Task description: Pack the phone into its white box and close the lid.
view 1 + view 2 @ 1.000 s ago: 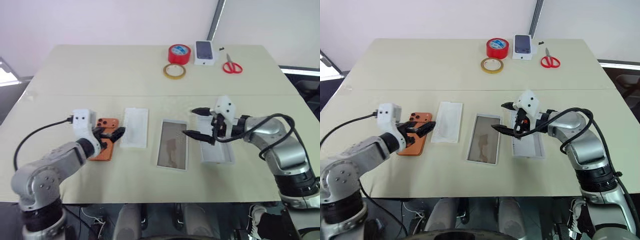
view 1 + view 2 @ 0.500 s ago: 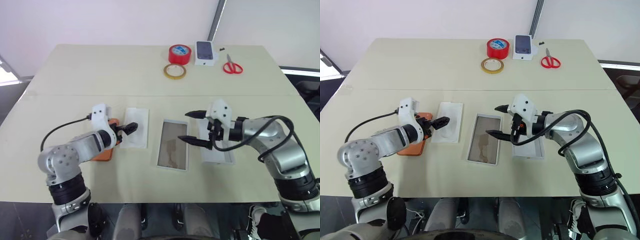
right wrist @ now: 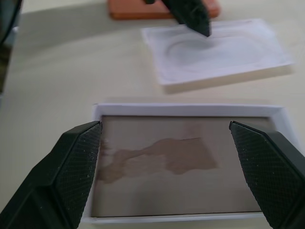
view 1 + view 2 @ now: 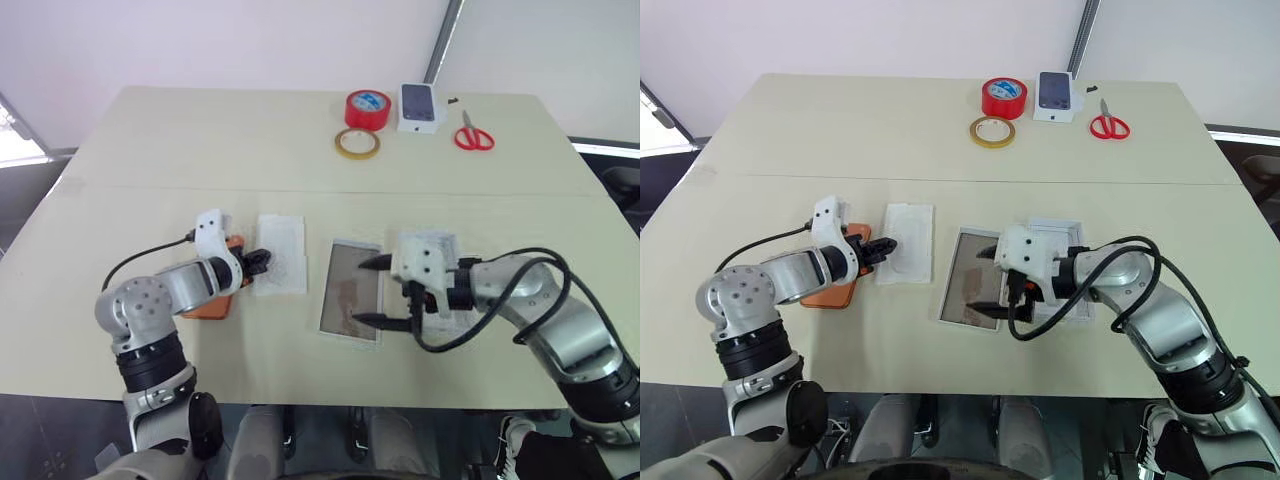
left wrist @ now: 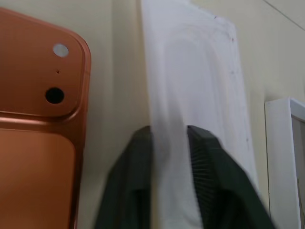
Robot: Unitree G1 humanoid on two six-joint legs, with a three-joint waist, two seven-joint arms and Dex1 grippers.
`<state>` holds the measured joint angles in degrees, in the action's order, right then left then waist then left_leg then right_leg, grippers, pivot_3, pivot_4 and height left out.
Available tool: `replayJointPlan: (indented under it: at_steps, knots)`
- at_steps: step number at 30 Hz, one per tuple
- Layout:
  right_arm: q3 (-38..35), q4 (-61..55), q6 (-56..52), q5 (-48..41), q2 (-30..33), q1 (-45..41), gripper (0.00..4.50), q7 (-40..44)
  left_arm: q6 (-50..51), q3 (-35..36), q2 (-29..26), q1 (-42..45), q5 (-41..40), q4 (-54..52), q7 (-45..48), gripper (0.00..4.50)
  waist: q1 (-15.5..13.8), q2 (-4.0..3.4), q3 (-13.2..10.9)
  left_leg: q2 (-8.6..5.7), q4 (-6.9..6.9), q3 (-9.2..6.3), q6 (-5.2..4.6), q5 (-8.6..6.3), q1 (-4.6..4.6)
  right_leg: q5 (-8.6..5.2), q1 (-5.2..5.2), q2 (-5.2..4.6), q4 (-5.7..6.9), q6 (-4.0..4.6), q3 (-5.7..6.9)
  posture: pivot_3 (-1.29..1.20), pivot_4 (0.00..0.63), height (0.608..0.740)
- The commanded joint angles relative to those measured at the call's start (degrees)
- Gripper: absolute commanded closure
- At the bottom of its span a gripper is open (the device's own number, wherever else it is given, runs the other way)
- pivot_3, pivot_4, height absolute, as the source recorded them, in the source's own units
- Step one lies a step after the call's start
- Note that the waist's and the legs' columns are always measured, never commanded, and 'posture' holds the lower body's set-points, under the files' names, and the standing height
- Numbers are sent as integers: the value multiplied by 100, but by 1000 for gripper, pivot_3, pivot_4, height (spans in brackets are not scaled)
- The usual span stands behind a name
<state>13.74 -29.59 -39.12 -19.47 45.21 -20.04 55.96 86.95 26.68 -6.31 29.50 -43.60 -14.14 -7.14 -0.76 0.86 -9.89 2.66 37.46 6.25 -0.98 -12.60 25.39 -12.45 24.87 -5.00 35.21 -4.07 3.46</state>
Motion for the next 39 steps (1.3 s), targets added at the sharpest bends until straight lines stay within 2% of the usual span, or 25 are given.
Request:
replayJointPlan:
  at_steps: [1,10,12,14,20,21,26,34,37,39]
  knots:
    - [233,-488,-479,10,128,-23,0,-106,38,55,-4,103,35,-110,137,4421,4,0,0,0,0,0,0,0,-1,0,0,-1,0,0,0,0,150,740]
    - [1085,-866,-1337,139,21,-136,0,-443,134,678,155,390,-54,-155,290,4421,6,2,0,1,-1,-4,1,-1,2,0,3,-2,0,1,2,0,150,740]
    - [1356,-644,-1235,507,-27,-167,549,-706,146,786,167,478,-67,-175,308,4500,6,3,1,1,-1,-4,1,-1,2,0,3,-1,-1,1,2,0,150,740]
    - [1517,-448,-1107,802,5,-216,1291,-840,208,876,184,559,-78,-210,314,4500,6,4,0,1,0,-4,1,-1,2,0,3,-2,-1,1,3,0,150,740]
    - [1571,-316,-793,1072,-75,-360,4258,-844,319,1170,257,724,-65,-232,334,4500,6,12,3,0,-1,-4,1,0,2,0,1,0,-2,1,5,0,150,740]
    - [1577,-298,-738,1109,-123,-416,4390,-846,327,1255,265,766,-69,-233,331,4500,7,14,2,0,0,-4,0,0,2,0,1,1,-2,1,6,0,150,740]
    - [1836,93,-208,1427,-499,-823,4390,-769,245,1569,163,995,20,-98,324,4500,22,16,1,2,-1,-5,0,0,2,0,2,7,-1,0,8,0,150,740]
    - [1868,839,201,1739,-1024,-1244,4390,-717,306,1616,141,1105,85,-108,362,4500,11,19,1,1,2,-5,1,2,4,1,-1,8,0,-2,8,0,150,740]
    - [1670,815,128,1591,-1096,-1279,3510,-613,380,1582,194,1111,100,-174,366,4500,11,20,1,2,3,-4,1,2,3,1,-1,8,1,-2,8,0,150,740]
    - [1522,748,220,1540,-1101,-1246,2619,-597,434,1588,257,1119,96,-230,368,4500,8,20,1,2,2,-6,2,2,3,1,-1,9,1,-2,10,0,150,740]
